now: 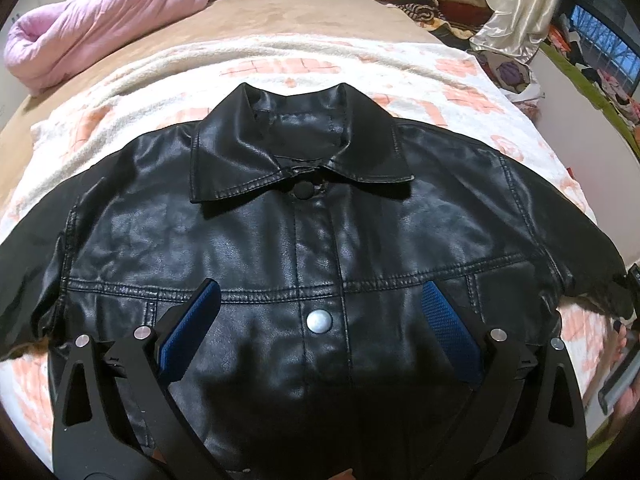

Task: Fold large clothes
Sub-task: 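Grasp the jacket sleeve cuff with the right gripper and lift it, then carry the sleeve across the jacket front toward the left gripper and release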

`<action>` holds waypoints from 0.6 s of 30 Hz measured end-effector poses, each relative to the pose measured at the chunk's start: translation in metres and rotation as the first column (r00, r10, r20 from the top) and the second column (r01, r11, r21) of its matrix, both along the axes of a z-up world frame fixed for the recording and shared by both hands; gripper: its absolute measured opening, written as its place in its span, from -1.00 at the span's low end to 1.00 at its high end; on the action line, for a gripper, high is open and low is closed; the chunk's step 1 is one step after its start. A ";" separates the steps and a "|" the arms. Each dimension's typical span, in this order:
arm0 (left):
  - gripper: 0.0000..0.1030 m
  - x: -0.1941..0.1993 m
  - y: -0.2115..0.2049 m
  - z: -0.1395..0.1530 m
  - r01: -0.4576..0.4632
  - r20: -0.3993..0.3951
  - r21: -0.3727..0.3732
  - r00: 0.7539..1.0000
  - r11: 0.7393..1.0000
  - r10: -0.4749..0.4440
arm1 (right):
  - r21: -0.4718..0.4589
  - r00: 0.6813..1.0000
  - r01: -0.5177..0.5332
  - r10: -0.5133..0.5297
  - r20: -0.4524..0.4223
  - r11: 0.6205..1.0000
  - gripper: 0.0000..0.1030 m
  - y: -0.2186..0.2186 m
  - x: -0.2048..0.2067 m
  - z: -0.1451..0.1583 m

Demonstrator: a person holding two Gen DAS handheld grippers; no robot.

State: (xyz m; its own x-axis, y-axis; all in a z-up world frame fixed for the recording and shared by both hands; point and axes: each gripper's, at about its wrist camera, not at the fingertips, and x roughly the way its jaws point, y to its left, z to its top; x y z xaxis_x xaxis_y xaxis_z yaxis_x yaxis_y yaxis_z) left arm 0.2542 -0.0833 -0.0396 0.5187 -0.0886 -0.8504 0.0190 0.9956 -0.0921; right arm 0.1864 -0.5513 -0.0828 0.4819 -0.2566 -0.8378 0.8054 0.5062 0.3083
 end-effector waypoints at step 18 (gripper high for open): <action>0.82 -0.002 0.029 0.020 -0.027 0.020 -0.027 0.999 0.999 0.027 | -0.188 0.869 -0.184 0.249 0.428 0.965 -0.85 0.011 0.015 0.082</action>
State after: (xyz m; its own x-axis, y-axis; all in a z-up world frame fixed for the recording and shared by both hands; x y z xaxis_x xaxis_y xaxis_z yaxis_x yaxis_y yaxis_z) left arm 0.2518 -0.0544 -0.0198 0.5380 -0.0972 -0.8373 -0.0059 0.9929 -0.1191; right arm 0.2011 -0.5405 -0.0008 0.8509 -0.1983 -0.4865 0.4651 0.7149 0.5221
